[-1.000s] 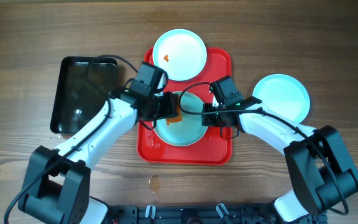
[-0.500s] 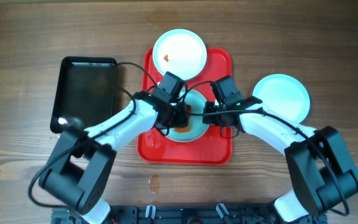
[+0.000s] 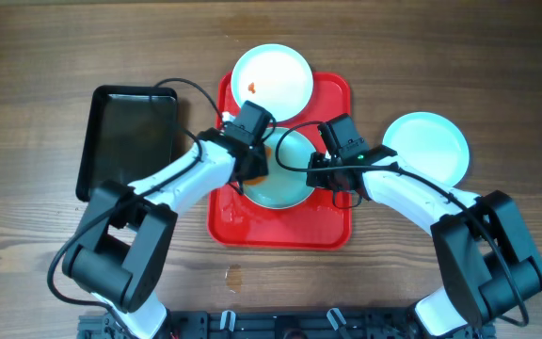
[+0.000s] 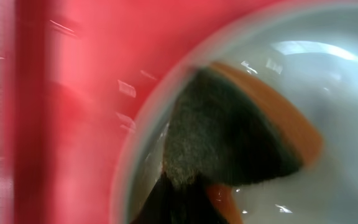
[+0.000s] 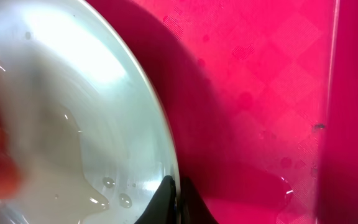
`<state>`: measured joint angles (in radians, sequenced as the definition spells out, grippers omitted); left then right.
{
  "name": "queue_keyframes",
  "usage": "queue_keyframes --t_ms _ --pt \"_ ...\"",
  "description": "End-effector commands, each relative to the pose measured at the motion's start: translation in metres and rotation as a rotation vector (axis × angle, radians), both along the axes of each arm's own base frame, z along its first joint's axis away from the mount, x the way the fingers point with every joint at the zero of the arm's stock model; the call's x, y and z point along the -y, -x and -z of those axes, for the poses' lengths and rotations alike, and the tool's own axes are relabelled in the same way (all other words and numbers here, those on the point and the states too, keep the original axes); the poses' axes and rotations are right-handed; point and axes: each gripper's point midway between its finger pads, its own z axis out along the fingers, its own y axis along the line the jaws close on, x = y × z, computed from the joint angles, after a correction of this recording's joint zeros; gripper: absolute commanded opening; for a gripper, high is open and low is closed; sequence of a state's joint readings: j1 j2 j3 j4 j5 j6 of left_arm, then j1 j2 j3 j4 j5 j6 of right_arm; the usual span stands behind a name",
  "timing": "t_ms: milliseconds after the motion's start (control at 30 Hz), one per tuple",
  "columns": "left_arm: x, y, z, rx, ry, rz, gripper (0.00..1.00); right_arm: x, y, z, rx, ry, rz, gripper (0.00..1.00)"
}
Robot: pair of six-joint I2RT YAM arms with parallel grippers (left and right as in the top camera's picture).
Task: Clean dirty plates on tray and stack at the side
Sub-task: 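Scrub the bottom plate with the sponge while right gripper holds rim, then return the sponge to the basin with the left gripper and release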
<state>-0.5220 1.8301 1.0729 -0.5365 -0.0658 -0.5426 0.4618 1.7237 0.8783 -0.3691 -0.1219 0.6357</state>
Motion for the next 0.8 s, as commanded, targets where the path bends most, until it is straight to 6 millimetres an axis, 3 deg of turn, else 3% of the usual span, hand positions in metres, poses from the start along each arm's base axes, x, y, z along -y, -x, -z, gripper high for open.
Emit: queue_keyframes --t_ms 0,100,233,500,767 --pt "-0.078 -0.011 0.02 0.011 -0.269 -0.107 0.04 0.017 0.005 0.01 -0.02 0.085 0.026 0.04" --pt "-0.085 -0.018 0.016 0.018 -0.265 -0.134 0.04 0.017 0.006 0.01 -0.022 0.085 0.026 0.04" --pt "-0.087 -0.027 -0.003 0.022 -0.263 -0.149 0.04 0.019 0.006 0.011 -0.023 0.094 0.031 0.04" --pt "-0.079 -0.052 -0.068 0.121 -0.212 -0.17 0.04 0.023 0.009 0.012 -0.038 0.109 0.055 0.04" --pt "-0.088 -0.047 -0.129 0.239 -0.147 -0.202 0.04 0.024 0.006 0.008 -0.007 0.127 0.004 0.04"
